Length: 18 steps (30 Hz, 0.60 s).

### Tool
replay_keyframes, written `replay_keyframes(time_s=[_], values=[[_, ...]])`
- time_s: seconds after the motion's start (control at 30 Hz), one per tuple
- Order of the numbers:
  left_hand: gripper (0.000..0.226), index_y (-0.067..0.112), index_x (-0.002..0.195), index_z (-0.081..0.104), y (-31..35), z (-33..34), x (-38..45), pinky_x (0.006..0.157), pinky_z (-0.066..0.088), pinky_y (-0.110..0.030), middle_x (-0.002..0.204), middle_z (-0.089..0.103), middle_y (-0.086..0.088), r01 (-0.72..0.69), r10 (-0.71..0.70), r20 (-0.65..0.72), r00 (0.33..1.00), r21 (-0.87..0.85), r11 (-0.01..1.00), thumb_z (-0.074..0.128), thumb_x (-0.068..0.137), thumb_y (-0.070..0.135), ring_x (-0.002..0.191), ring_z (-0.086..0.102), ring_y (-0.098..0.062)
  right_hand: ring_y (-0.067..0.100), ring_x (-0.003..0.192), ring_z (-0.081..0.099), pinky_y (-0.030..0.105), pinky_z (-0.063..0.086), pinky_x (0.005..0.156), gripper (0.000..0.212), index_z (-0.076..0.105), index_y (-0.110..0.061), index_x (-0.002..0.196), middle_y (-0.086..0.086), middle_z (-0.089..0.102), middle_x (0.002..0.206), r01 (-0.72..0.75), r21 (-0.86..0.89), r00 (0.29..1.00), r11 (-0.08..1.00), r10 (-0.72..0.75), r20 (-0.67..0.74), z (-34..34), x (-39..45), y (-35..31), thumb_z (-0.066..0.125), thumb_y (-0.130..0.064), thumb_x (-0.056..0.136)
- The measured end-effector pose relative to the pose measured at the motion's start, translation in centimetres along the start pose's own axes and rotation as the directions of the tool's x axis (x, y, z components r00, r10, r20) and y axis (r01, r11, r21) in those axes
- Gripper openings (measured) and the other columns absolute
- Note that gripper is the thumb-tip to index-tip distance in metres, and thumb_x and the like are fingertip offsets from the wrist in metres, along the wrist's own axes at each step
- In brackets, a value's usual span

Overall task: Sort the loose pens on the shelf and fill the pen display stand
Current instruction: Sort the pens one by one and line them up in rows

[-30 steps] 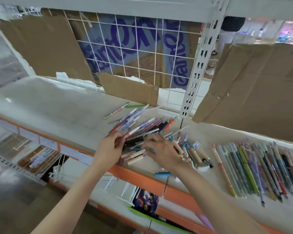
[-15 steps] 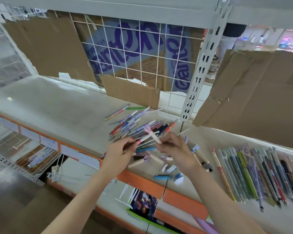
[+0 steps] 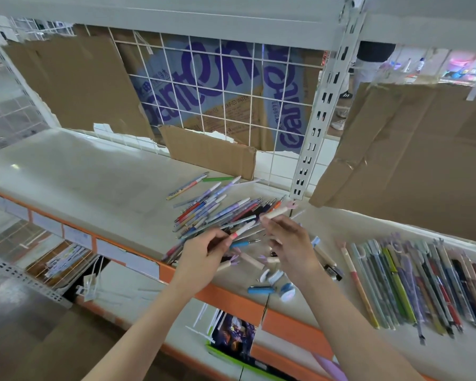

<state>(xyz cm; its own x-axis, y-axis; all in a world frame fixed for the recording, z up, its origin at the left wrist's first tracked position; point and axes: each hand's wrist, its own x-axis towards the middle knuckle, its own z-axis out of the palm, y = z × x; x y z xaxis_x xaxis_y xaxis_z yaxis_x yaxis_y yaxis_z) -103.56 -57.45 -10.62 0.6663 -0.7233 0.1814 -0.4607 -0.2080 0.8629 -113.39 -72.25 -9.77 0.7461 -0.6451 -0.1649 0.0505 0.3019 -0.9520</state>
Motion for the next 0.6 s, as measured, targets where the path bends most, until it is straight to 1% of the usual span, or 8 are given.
replay_keyframes(time_s=[0.07,0.2,0.33,0.4,0.43,0.5,0.53,0.6], values=[[0.013,0.02,0.082,0.062,-0.1,0.1,0.0,0.062,0.038,-0.002,0.071,0.066,0.026,0.026,-0.026,0.015,1.0,-0.029,0.999,0.056,0.093,0.016,0.069,0.059,0.012,0.015,0.064,0.034,0.025,0.03,0.06,0.019,0.058,-0.008,0.07,0.01,0.04,0.074,-0.003,0.014,1.0,1.0,0.003,0.001,0.0,0.0,-0.1,0.069,-0.016,0.083],[0.01,0.014,0.089,0.064,-0.3,0.6,0.1,0.066,0.041,-0.007,0.079,0.072,0.007,0.08,-0.078,0.031,0.996,-0.065,0.995,0.055,0.093,0.016,0.074,0.063,0.002,0.011,0.058,0.037,0.02,0.031,0.056,0.021,0.059,-0.014,0.064,-0.003,0.044,0.059,0.02,-0.099,1.0,0.995,-0.018,0.019,0.0,-0.1,0.0,0.071,-0.018,0.081],[0.013,0.019,0.083,0.064,0.4,1.0,0.4,0.063,0.048,-0.013,0.069,0.067,0.003,0.071,-0.068,0.051,0.996,-0.073,0.995,0.056,0.093,0.017,0.065,0.063,-0.006,0.004,0.058,0.05,0.023,0.038,0.062,0.013,0.066,-0.014,0.073,-0.008,0.057,0.06,0.009,-0.214,0.994,0.977,0.014,0.105,0.6,-0.7,0.7,0.07,-0.023,0.082],[0.015,0.011,0.079,0.062,0.9,1.4,0.6,0.053,0.049,-0.018,0.059,0.059,0.003,0.162,-0.145,0.096,0.985,-0.201,0.966,0.059,0.091,0.02,0.051,0.055,-0.008,0.007,0.07,0.056,0.029,0.039,0.068,0.012,0.068,-0.015,0.077,-0.004,0.064,0.071,-0.009,-0.187,0.995,0.982,0.028,0.098,0.8,-0.9,1.0,0.067,-0.024,0.084],[0.02,0.007,0.08,0.062,1.1,1.6,0.6,0.042,0.041,-0.016,0.055,0.054,0.003,0.247,-0.212,0.141,0.967,-0.325,0.913,0.062,0.087,0.025,0.043,0.046,-0.007,0.011,0.075,0.056,0.031,0.039,0.07,0.014,0.069,-0.012,0.08,0.0,0.065,0.075,-0.008,-0.17,0.995,0.985,0.025,0.097,0.8,-1.0,0.9,0.066,-0.024,0.086],[0.031,0.003,0.088,0.064,1.6,1.9,0.8,0.033,0.023,-0.014,0.054,0.048,0.005,0.428,-0.332,0.27,0.904,-0.555,0.713,0.064,0.079,0.034,0.038,0.03,-0.004,0.018,0.077,0.055,0.033,0.038,0.071,0.02,0.067,-0.003,0.085,0.005,0.066,0.078,0.001,-0.162,0.995,0.987,0.014,0.095,0.8,-1.0,0.7,0.064,-0.023,0.087],[0.031,0.004,0.091,0.065,1.8,2.0,0.9,0.031,0.019,-0.014,0.054,0.046,0.005,0.487,-0.36,0.328,0.873,-0.609,0.627,0.064,0.079,0.033,0.039,0.027,-0.004,0.018,0.074,0.054,0.033,0.037,0.07,0.022,0.066,-0.002,0.084,0.004,0.066,0.075,0.003,-0.169,0.996,0.986,0.012,0.09,0.8,-1.0,0.6,0.063,-0.023,0.088],[0.023,0.007,0.088,0.066,2.0,2.1,1.3,0.03,0.017,-0.013,0.053,0.042,0.006,0.544,-0.372,0.397,0.839,-0.637,0.546,0.061,0.081,0.028,0.039,0.024,-0.003,0.013,0.067,0.054,0.031,0.038,0.066,0.021,0.065,-0.006,0.078,0.001,0.065,0.07,0.008,-0.224,0.997,0.975,0.009,0.078,0.9,-0.7,0.2,0.062,-0.023,0.089]])
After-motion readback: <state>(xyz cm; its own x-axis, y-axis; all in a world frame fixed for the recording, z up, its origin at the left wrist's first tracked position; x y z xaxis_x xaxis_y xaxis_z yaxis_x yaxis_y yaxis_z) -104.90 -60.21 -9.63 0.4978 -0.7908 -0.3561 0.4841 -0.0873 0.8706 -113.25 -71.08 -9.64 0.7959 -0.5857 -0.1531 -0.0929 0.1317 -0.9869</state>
